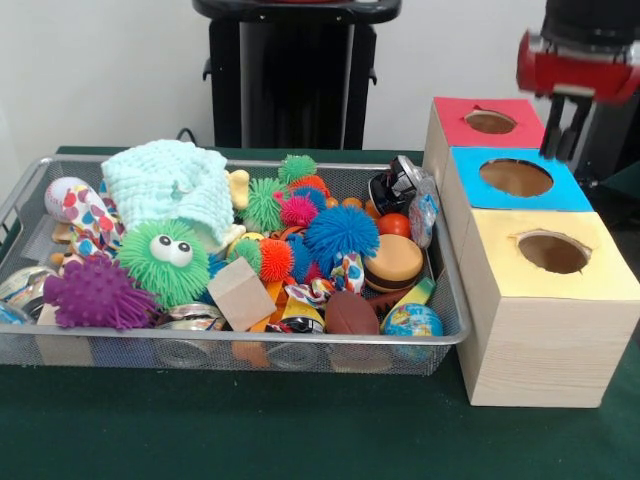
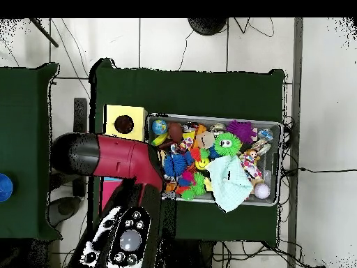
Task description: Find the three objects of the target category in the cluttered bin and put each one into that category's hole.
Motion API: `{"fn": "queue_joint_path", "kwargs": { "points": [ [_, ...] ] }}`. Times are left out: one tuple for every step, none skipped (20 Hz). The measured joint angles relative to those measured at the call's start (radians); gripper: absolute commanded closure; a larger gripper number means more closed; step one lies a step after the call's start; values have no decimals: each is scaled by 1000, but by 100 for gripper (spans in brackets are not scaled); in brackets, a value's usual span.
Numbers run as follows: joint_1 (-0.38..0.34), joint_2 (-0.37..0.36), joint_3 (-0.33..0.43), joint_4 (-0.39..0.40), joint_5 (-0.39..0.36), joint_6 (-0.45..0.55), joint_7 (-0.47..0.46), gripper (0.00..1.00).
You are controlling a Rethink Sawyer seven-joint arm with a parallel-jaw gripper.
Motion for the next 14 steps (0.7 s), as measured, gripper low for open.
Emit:
{"fn": "queue_joint_path", "kwargs": {
  "points": [
    [2,-8,-4,-1,0,18,0,100],
    [4,-19,-9,-2,0,39,0,100],
    [5,-34,-17,-4,0,63,0,100],
    [5,-47,-24,-5,0,78,0,100],
    [5,-59,-31,-7,-1,82,0,100],
    [4,-71,-37,-9,-3,86,0,100],
    [3,-82,-44,-12,-4,90,0,100],
    [2,-89,-50,-15,-8,90,0,100],
    [-1,-99,-60,-22,-20,90,0,100],
    [-3,-105,-65,-27,-28,90,0,100],
    [-5,-107,-68,-28,-32,90,0,100],
    [-6,-110,-70,-29,-36,90,0,100],
    [-10,-116,-78,-31,-46,90,0,100],
    [-13,-119,-81,-31,-52,90,0,100]
  ]
}}
